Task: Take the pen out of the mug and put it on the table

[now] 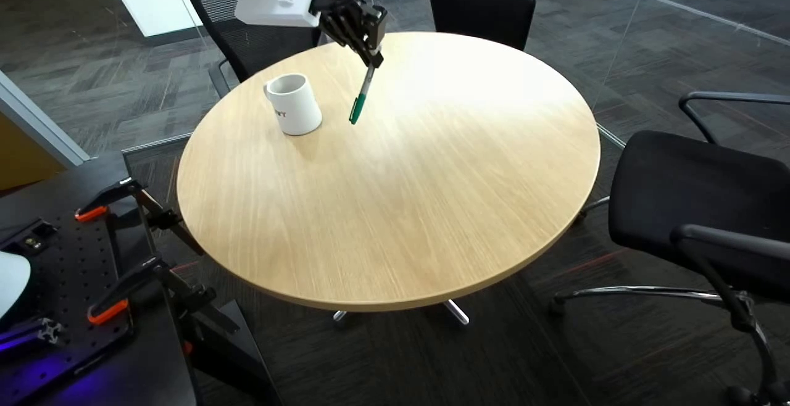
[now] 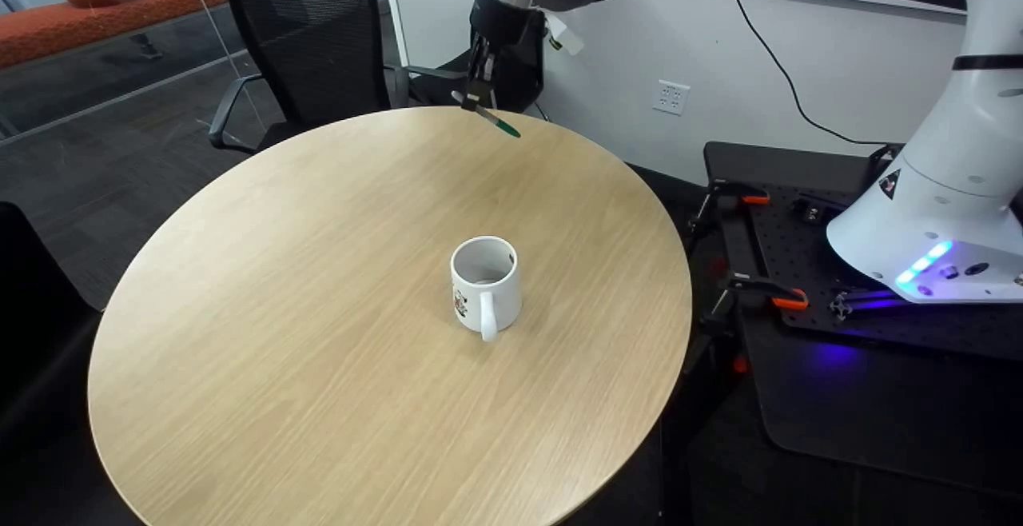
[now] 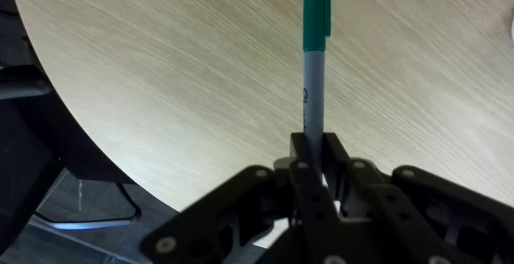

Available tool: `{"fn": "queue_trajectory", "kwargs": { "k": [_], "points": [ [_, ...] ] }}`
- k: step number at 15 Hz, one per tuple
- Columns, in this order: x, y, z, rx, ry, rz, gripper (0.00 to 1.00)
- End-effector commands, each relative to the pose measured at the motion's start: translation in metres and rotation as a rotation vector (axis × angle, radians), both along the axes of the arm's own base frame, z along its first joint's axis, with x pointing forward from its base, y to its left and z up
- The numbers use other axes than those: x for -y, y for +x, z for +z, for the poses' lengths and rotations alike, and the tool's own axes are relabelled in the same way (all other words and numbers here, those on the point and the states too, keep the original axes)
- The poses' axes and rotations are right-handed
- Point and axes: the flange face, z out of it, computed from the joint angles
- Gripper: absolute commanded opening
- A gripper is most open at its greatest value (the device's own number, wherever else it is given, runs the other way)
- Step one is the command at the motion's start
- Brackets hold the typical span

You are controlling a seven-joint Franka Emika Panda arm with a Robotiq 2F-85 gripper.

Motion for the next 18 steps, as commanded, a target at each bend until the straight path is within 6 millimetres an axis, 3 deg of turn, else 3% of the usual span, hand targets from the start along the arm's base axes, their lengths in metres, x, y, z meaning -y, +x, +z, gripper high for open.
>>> {"fn": "queue_trajectory", "kwargs": {
  "k": [1,8,12,18],
  "points": [
    [0.001,0.014,0.019,-0.067,0.009,-0.034,0.03],
    [-0.019,0.043,0.017,-0.136,0.063,0.003,0.03],
    [-0.026,0.055,-0.004,-0.216,0.062,0.005,0.03],
    [-0.013,0.076,-0.040,-0.302,0.084,-0.037,0.03]
  ]
}}
